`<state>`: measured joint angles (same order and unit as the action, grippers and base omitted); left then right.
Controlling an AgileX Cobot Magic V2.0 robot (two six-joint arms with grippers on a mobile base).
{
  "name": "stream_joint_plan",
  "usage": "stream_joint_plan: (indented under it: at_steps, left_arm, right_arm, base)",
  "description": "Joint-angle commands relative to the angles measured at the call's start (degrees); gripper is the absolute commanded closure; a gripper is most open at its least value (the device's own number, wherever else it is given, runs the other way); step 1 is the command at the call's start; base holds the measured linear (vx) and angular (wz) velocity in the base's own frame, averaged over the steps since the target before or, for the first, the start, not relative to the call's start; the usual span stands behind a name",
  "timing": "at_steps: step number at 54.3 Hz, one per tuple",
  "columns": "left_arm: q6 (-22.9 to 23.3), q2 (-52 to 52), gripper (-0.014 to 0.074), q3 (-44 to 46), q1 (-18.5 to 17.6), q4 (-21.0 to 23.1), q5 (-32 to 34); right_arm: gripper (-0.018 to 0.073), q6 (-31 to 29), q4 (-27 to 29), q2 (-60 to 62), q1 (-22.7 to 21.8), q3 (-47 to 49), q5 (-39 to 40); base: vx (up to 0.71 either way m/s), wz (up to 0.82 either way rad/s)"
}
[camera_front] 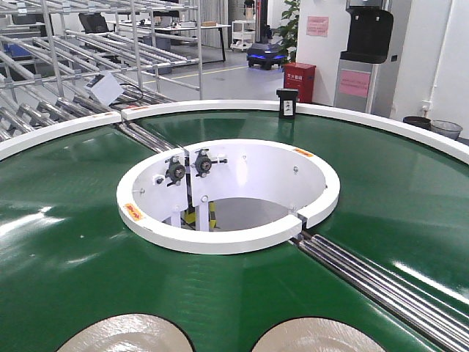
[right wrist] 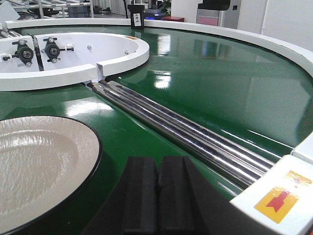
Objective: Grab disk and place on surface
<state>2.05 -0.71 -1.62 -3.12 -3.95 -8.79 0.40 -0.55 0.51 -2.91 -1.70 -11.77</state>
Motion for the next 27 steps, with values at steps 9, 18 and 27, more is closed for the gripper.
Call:
stream_joint_plan:
  at_steps: [9,18,27]
  left_arm:
    - [0.52,-0.85,0.0595,-1.40,0.13,-0.15,5.07]
    - [0.52,-0.85,0.0595,-1.40,0.13,-0.15,5.07]
    - [0.52,-0.85,0.0595,-1.40,0.13,-0.15,5.07]
  right_arm:
    - [0.0571,-0.40,-0.65,0.80,-0.06,0.21,4.69]
    - [0.0571,-0.40,-0.65,0.80,-0.06,0.21,4.69]
    - [0.0571,-0.40,-0.65,0.80,-0.06,0.21,4.69]
  base:
    - [0.00,0.00]
    - [0.00,0.00]
    - [0.00,0.00]
